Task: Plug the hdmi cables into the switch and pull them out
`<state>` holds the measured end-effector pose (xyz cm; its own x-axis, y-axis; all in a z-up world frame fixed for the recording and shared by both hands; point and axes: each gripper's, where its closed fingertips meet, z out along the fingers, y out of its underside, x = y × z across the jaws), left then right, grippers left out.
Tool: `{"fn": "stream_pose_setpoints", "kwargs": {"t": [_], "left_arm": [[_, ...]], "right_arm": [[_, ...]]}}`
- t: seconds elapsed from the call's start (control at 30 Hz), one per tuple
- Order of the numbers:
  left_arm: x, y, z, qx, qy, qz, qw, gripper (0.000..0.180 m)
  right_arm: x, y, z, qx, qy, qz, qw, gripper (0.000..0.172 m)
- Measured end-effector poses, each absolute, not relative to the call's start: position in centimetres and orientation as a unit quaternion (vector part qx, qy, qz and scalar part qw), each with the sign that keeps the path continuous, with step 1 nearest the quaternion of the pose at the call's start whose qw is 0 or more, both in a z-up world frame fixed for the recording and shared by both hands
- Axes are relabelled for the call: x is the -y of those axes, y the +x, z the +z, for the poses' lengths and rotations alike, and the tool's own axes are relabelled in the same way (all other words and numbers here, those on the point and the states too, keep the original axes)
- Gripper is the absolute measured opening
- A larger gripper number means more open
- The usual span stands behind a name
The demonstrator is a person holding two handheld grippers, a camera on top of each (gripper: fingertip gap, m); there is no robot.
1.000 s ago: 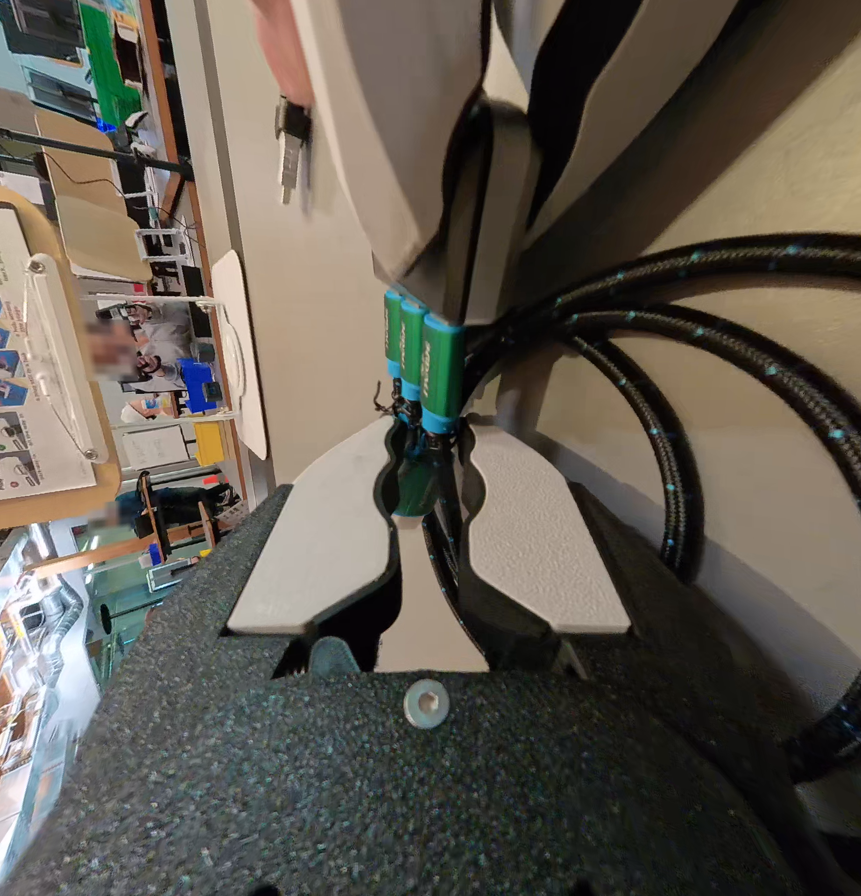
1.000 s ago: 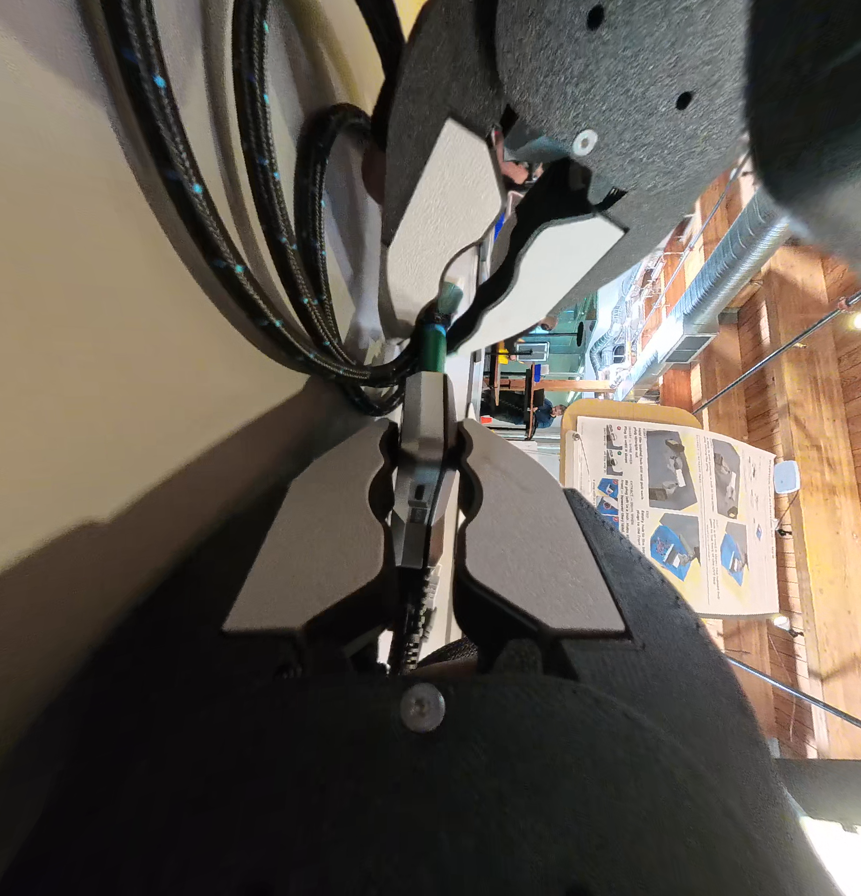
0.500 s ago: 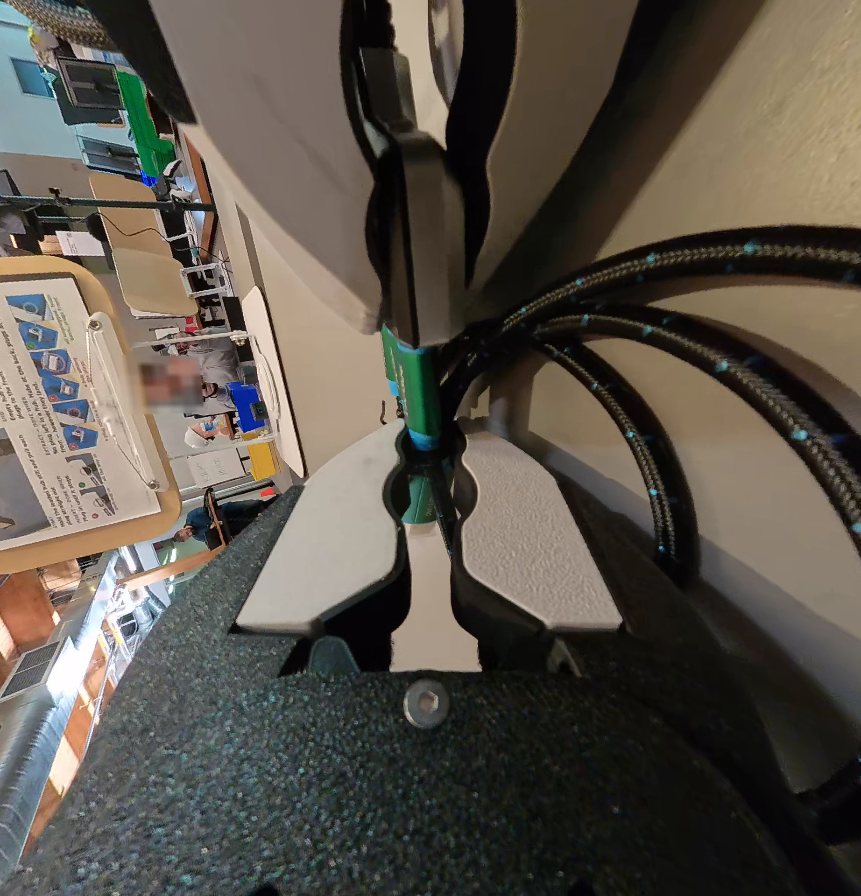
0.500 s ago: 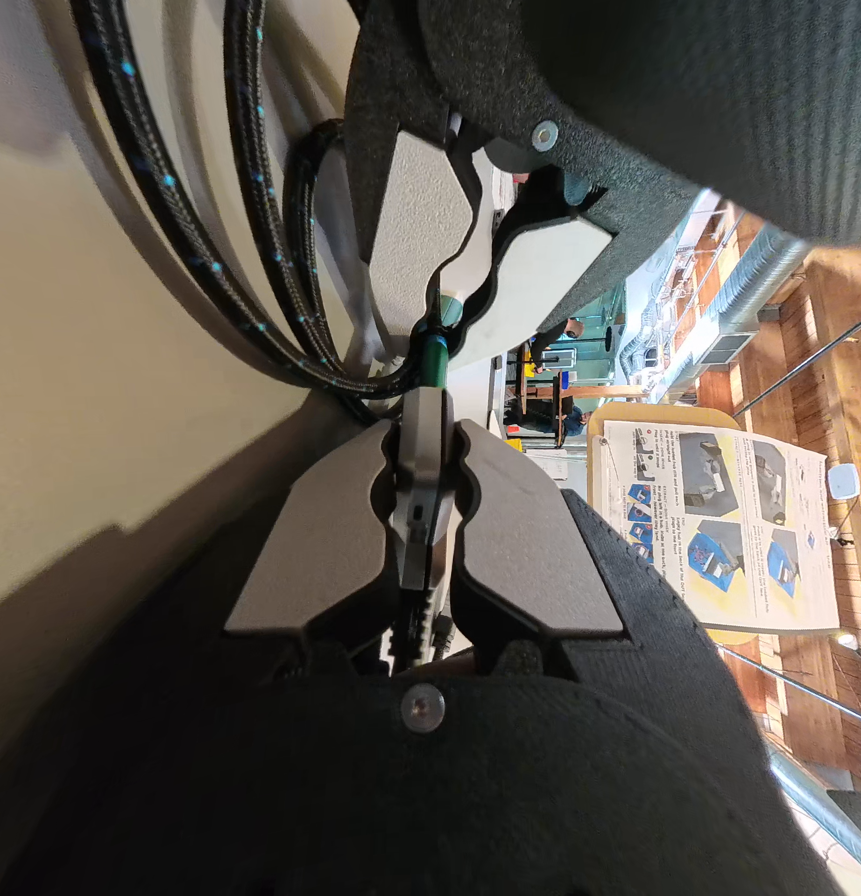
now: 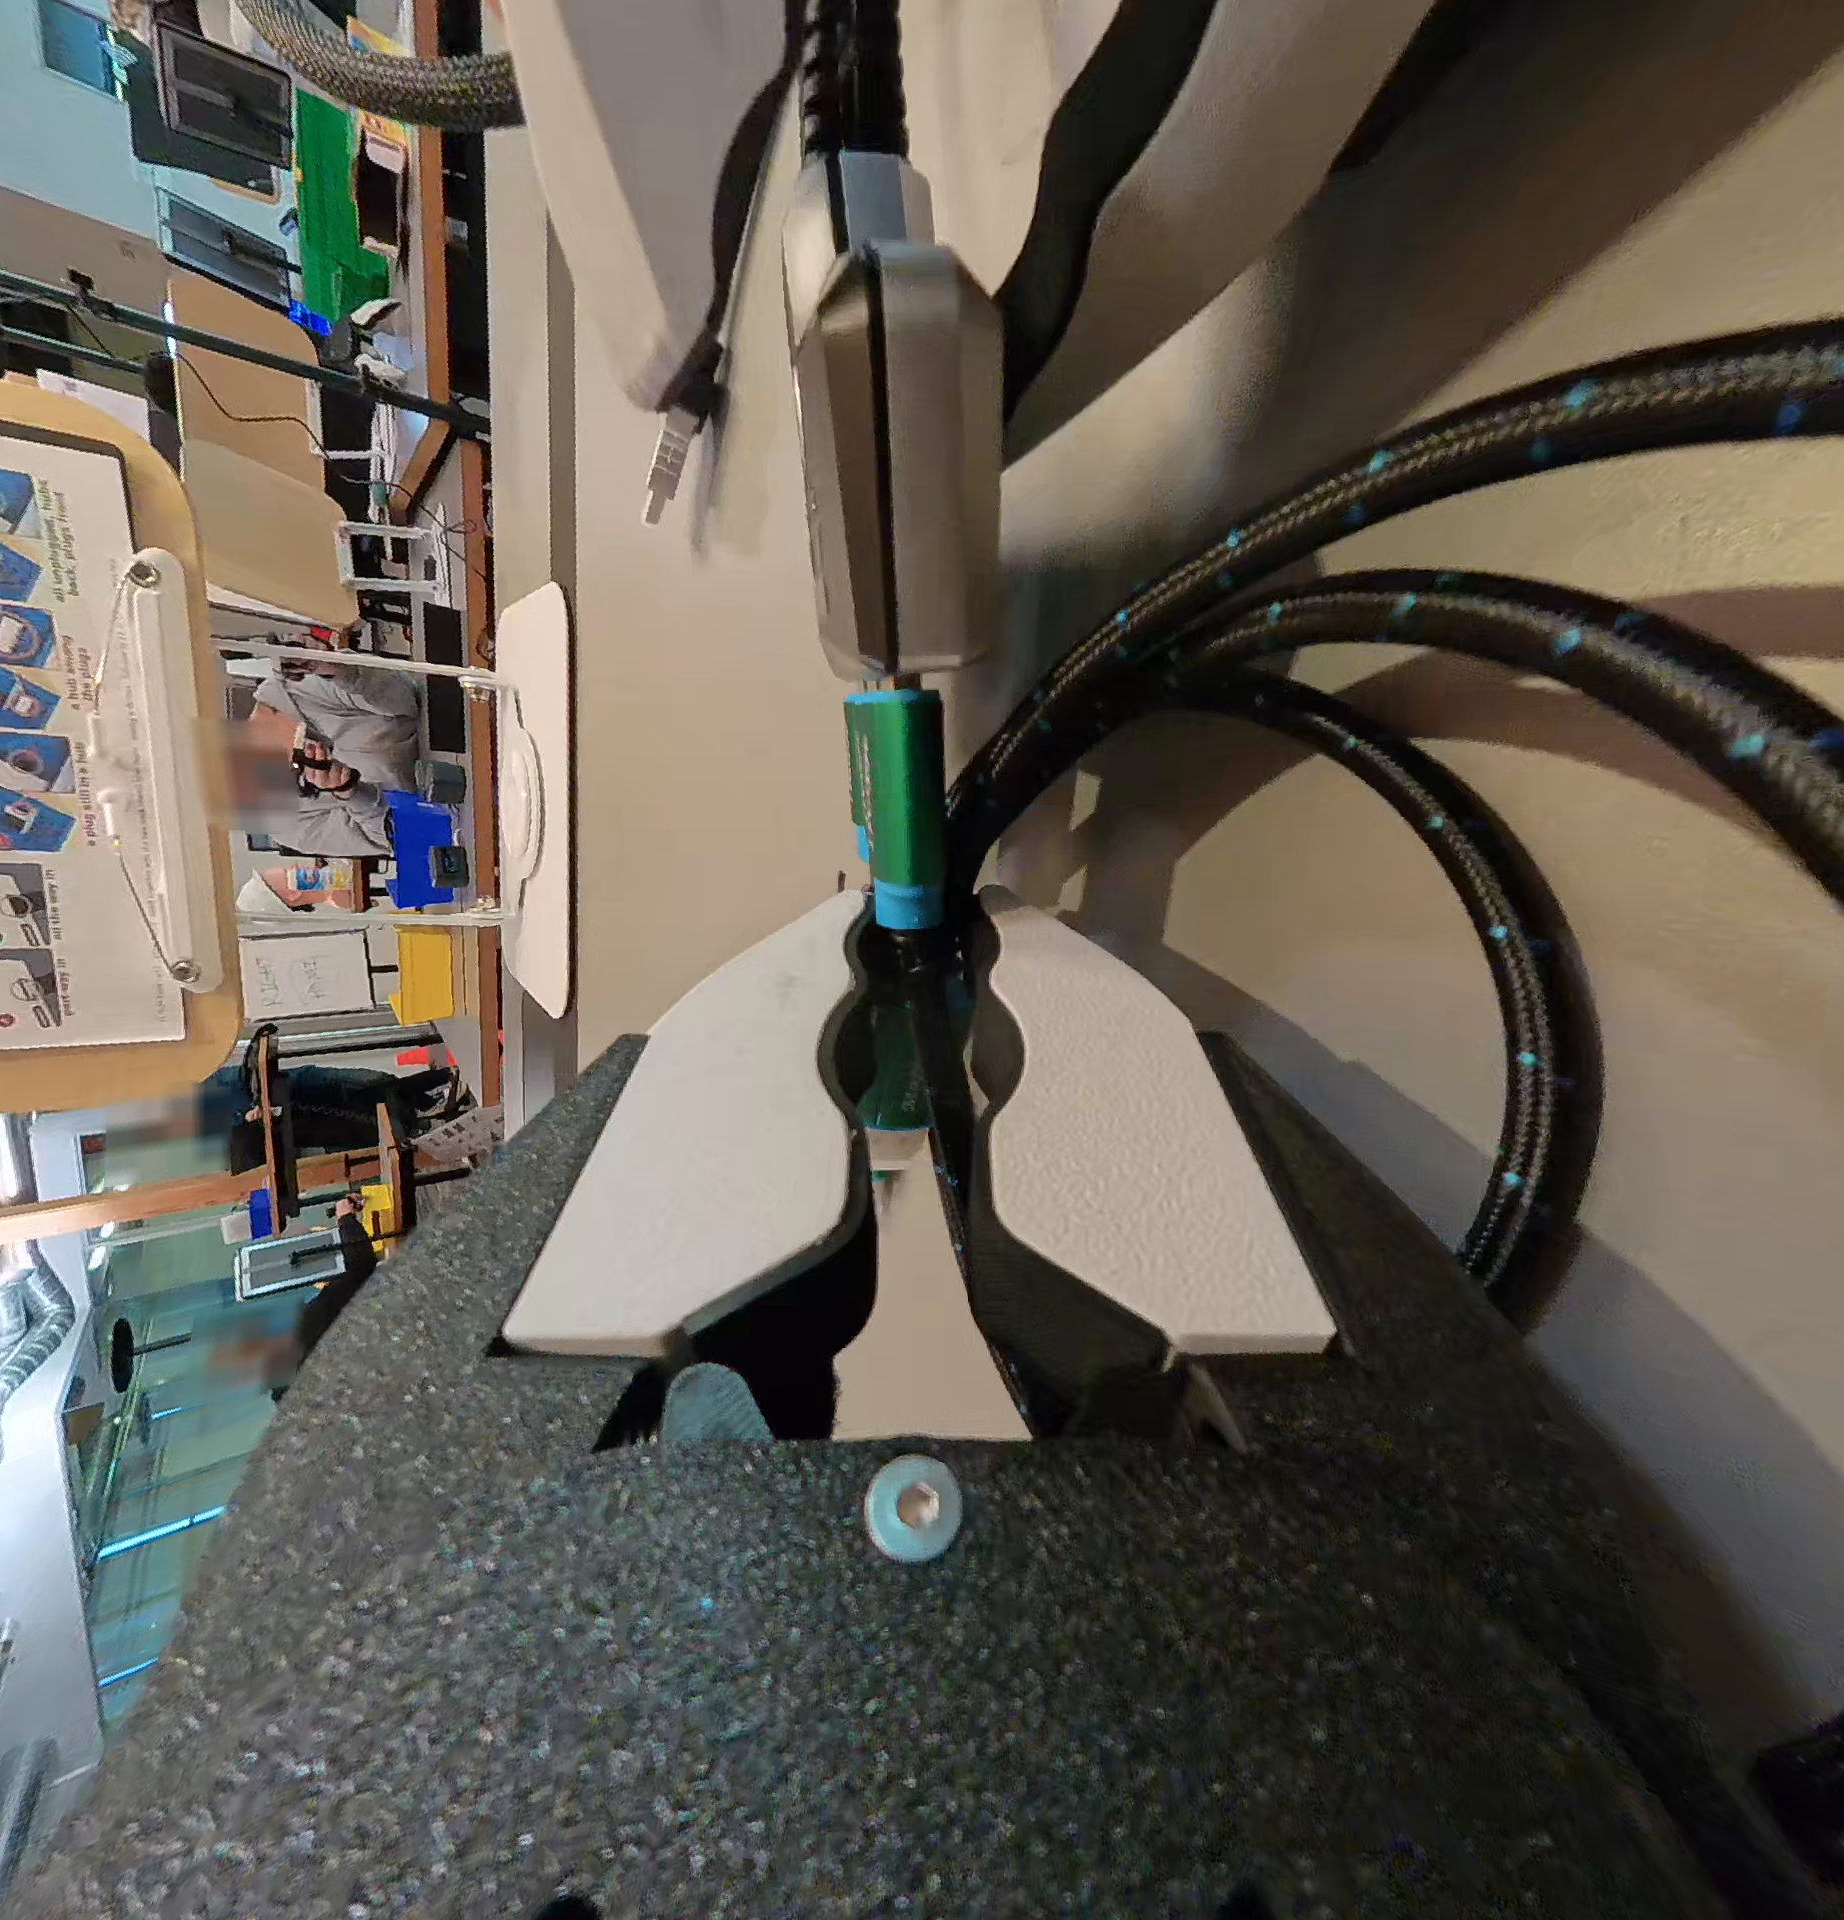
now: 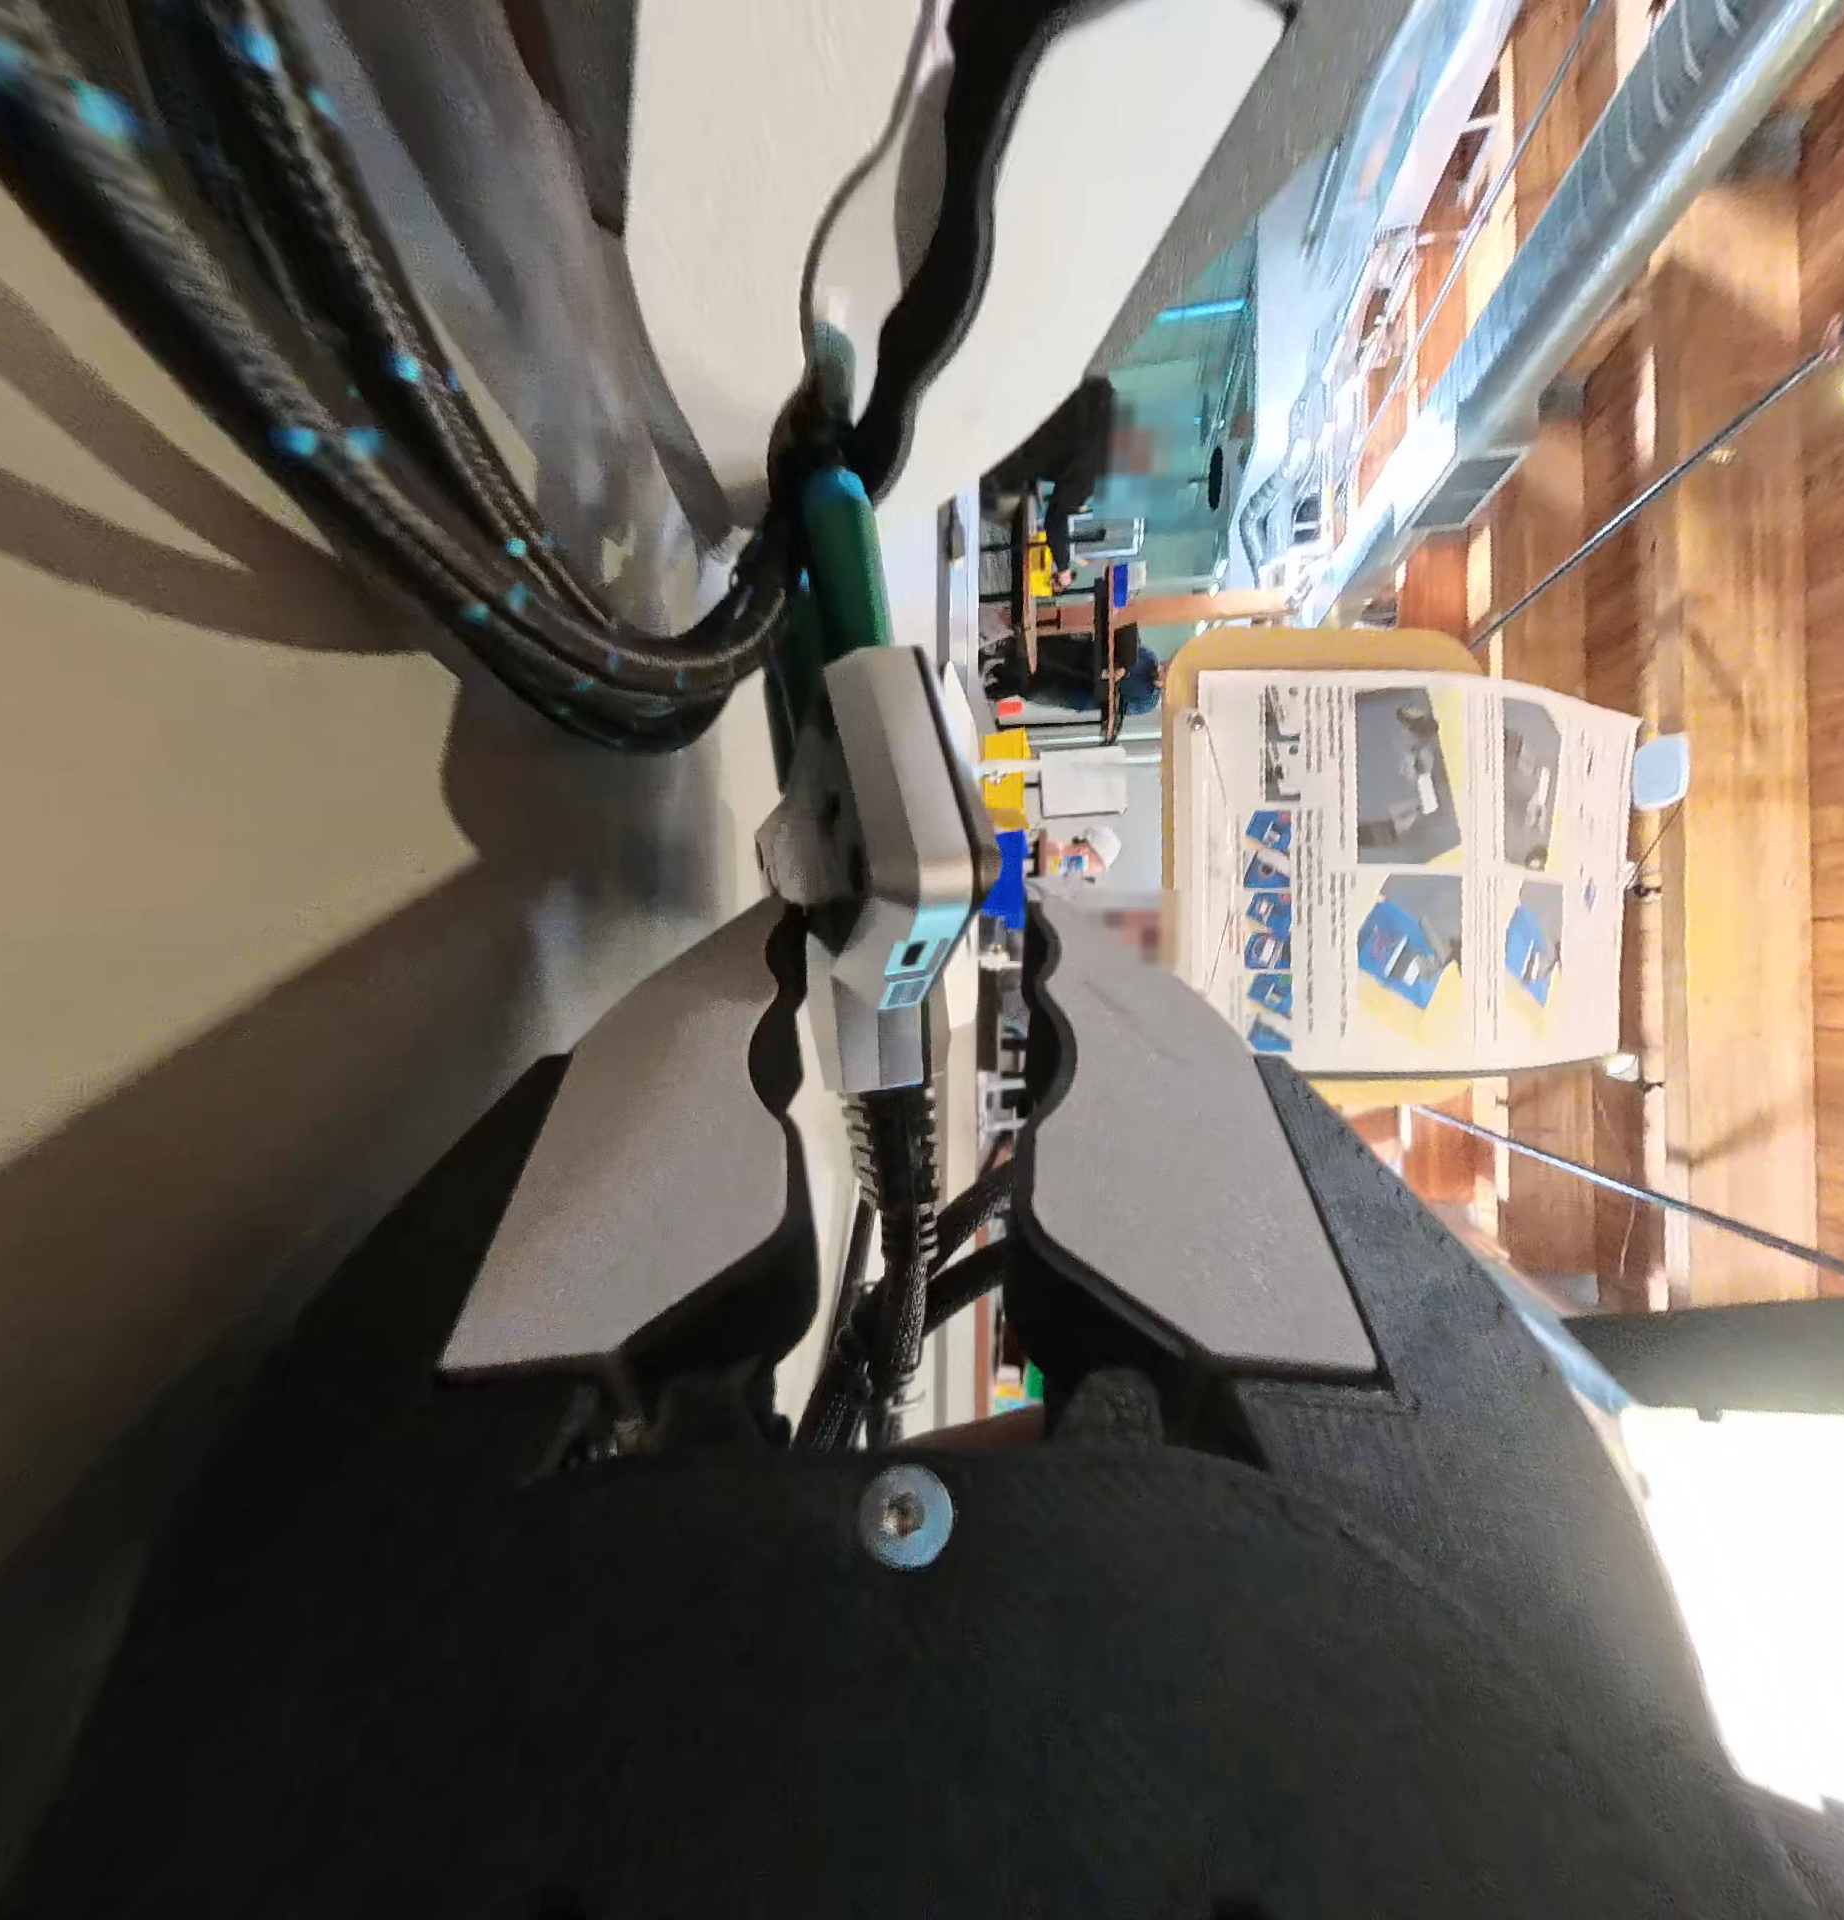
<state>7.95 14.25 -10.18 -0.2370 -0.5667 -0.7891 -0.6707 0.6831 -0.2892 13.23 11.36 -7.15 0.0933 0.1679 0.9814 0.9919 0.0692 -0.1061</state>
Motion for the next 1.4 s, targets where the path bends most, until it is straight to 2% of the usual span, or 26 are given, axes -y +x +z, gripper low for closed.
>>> {"fn": "stream_pose_setpoints", "kwargs": {"t": [0.07, 0.13, 0.4, 0.47, 0.6, 0.83, 1.03, 1.4], "left_arm": [[-14.0, 8.0, -10.1, -0.785, -0.389, 0.053, 0.479, 0.014], [-13.6, 8.1, -9.8, -0.787, -0.378, 0.051, 0.485, 0.014], [-13.3, 8.4, -9.5, -0.786, -0.355, 0.056, 0.503, 0.015], [-13.2, 8.5, -9.1, -0.783, -0.366, 0.013, 0.502, 0.019], [-13.1, 8.4, -6.2, -0.749, -0.397, -0.103, 0.52, 0.043], [-16.5, 6.7, 0.4, -0.59, -0.455, -0.29, 0.601, 0.039], [-19.6, 6.1, -1.4, -0.557, -0.519, -0.286, 0.582, 0.032], [-18.5, 7.1, -7.7, -0.638, -0.546, -0.218, 0.497, 0.03]], "right_arm": [[-11.4, 13.5, -7.3, 0.528, -0.551, -0.417, 0.494, 0.039], [-11.4, 13.4, -7.7, 0.53, -0.557, -0.417, 0.484, 0.03], [-11.7, 13.6, -7.7, 0.527, -0.558, -0.422, 0.482, 0.027], [-11.8, 13.7, -7.5, 0.532, -0.547, -0.439, 0.475, 0.024], [-11.8, 14.3, -7.3, 0.539, -0.535, -0.462, 0.458, 0.022], [-11.4, 16.2, -4.9, 0.54, -0.514, -0.513, 0.426, 0.022], [-10.6, 18.7, 0.8, 0.541, -0.485, -0.564, 0.392, 0.022], [-5.3, 26.9, 17.9, 0.459, -0.515, -0.622, 0.371, 0.022]]}}
